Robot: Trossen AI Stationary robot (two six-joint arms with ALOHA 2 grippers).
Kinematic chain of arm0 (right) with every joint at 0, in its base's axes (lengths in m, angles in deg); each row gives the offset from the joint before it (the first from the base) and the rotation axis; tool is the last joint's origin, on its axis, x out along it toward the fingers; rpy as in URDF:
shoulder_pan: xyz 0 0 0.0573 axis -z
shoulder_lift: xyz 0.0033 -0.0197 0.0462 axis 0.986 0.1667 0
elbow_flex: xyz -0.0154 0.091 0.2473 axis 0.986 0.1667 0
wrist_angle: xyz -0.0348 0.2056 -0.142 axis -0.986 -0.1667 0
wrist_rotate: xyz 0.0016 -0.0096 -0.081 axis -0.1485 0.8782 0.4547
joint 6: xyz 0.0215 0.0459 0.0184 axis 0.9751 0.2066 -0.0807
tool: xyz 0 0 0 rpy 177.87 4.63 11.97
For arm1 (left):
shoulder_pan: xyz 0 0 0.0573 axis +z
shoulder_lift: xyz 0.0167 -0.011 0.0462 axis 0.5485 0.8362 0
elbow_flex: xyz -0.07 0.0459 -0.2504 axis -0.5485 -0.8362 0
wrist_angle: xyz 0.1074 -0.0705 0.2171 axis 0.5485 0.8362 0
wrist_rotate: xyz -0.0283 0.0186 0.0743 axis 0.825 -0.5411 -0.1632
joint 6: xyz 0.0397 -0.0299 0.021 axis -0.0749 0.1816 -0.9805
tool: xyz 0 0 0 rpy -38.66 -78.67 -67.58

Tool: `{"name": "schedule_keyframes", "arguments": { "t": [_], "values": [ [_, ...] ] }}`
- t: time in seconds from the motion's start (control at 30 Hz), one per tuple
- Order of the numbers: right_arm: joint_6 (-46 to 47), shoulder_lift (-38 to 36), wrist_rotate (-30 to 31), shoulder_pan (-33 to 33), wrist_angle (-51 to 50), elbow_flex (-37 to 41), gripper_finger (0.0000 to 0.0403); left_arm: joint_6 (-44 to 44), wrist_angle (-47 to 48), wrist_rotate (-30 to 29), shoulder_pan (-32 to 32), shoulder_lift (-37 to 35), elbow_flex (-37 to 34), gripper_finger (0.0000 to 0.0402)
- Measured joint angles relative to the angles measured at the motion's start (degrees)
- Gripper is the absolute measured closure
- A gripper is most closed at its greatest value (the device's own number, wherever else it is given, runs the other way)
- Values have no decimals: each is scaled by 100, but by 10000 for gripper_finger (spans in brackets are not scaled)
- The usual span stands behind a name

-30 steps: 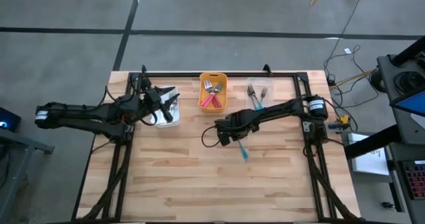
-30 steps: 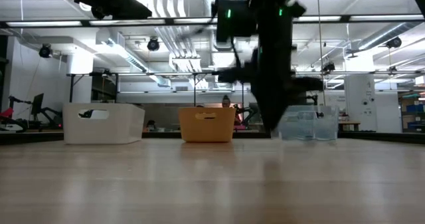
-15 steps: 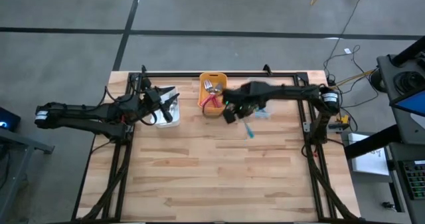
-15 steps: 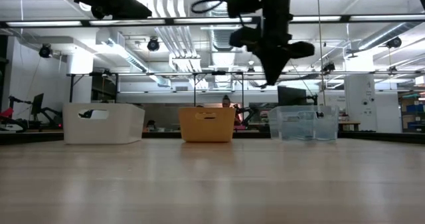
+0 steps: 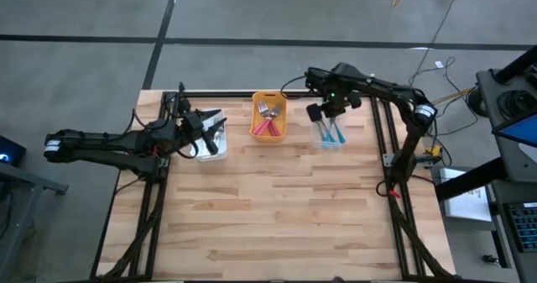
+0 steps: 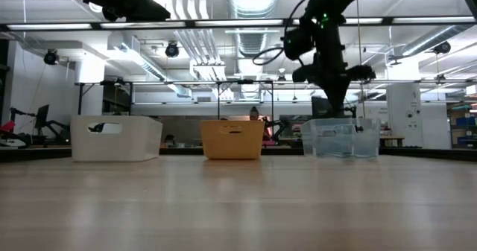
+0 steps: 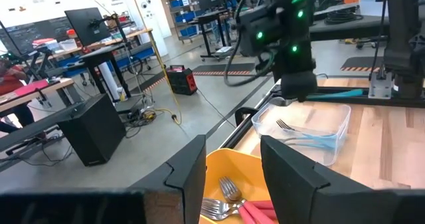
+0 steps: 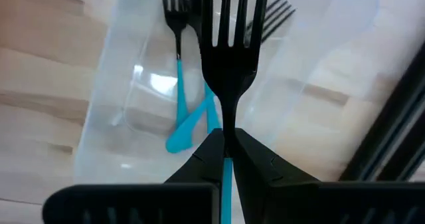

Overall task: Sort silverware by color (type)
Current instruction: Put the blue fork into the transparent bin, then return to Home Position

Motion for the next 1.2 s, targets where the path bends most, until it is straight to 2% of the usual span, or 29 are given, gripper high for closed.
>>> {"name": "schedule_keyframes", "arguments": {
  "t": [0.27,0.53,0.67,0.83,1.03,1.2],
  "values": [
    [-348,398,13,115,540,176,390,-1,-2,0,0,0,0,277],
    [-354,752,20,115,568,196,390,-1,-2,0,2,0,0,277],
    [-367,781,37,115,705,196,376,-1,-2,0,0,0,0,277],
    [-420,714,46,115,668,196,337,-1,-2,0,0,0,0,277],
    [-697,384,944,-79,683,196,302,212,-4,-1,-9,-24,0,277],
    [-763,-231,1142,-580,740,476,296,965,388,4,-122,-26,2,277]
  ]
}}
